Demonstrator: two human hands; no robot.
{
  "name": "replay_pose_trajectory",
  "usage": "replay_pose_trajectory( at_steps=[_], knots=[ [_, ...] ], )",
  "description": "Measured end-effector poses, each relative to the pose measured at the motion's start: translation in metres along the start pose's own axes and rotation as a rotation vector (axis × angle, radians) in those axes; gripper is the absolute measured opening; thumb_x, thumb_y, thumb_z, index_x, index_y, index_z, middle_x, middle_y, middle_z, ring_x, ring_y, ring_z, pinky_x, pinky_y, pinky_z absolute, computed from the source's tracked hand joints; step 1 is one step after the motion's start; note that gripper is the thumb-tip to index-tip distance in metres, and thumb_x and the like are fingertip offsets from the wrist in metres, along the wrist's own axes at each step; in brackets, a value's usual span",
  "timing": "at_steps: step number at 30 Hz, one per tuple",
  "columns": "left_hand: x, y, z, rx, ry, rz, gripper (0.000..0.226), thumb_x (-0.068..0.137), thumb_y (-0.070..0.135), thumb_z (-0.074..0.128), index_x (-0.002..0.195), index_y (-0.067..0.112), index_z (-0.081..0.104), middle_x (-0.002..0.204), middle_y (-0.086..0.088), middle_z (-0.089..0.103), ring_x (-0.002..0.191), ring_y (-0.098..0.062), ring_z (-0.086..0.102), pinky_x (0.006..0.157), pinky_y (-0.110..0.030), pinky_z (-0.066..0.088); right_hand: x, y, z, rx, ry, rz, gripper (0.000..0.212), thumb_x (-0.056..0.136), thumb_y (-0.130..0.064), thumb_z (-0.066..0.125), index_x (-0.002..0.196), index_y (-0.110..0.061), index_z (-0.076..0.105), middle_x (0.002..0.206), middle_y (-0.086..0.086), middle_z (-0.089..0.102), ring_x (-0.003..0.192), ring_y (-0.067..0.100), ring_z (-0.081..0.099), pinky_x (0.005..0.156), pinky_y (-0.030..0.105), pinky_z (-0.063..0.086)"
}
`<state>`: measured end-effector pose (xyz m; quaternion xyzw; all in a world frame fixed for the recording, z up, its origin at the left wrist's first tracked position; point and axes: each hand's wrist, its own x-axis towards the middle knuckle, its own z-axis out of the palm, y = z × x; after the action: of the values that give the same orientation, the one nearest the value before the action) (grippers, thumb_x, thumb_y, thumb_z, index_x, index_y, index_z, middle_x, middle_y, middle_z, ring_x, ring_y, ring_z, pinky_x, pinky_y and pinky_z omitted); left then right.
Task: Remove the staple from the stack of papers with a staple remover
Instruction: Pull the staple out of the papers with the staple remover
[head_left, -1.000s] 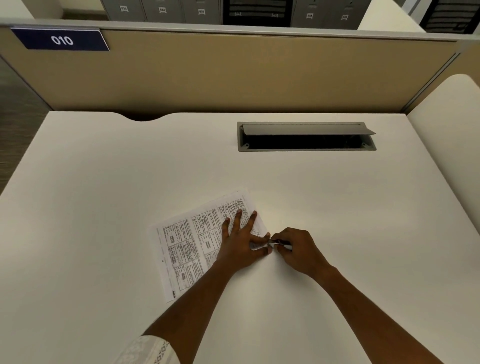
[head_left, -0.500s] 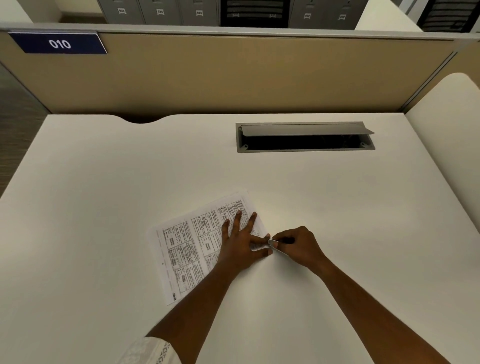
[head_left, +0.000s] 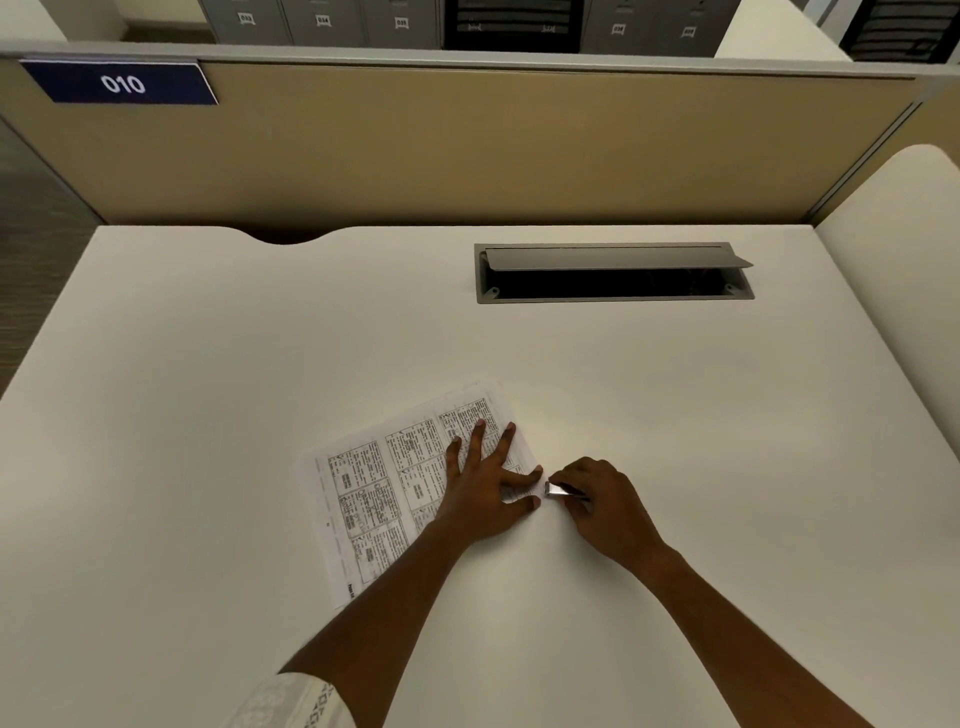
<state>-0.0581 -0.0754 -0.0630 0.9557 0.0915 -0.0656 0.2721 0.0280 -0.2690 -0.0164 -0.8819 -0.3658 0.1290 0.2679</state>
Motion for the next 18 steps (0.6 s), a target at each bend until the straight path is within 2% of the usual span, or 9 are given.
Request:
replay_pose_trajectory(
  at_steps=[3,10,18],
  knots=[
    [-0.0013,0.0005,0.0002,-0.018,0.021,-0.001,0.045,0.091,0.065,0.058,0.134,0.054,0.058,0.167,0.015,-0.002,0.157,-0.024,-0.016,0.121,-0.054,-0.014,0.0006,-0.0017,-0.0014,-0.004,-0.005,-0.023,0.025,0.085,-0.002,0.071,0.104,-0.017,0.077,0.101,-0.001,0.073,0.092,0.023,0.064,0.078,0.043,0.054],
    [-0.0021,0.0022,-0.0013,0.033,0.017,0.011,0.037,0.093,0.065,0.055,0.129,0.059,0.059,0.172,0.006,0.004,0.158,-0.032,-0.014,0.121,-0.056,-0.012,0.0067,-0.0061,-0.0030,-0.025,-0.051,-0.072,0.025,0.084,-0.002,0.069,0.103,-0.016,0.076,0.100,-0.001,0.073,0.092,0.025,0.064,0.076,0.047,0.052],
    [-0.0009,0.0032,-0.0023,0.034,-0.010,-0.004,0.037,0.092,0.068,0.051,0.128,0.060,0.060,0.172,0.007,-0.001,0.158,-0.031,-0.015,0.122,-0.058,-0.011,0.0081,-0.0092,-0.0067,-0.152,-0.028,-0.193,0.029,0.074,0.005,0.070,0.093,-0.016,0.077,0.092,-0.001,0.074,0.085,0.026,0.066,0.067,0.041,0.051]
  ],
)
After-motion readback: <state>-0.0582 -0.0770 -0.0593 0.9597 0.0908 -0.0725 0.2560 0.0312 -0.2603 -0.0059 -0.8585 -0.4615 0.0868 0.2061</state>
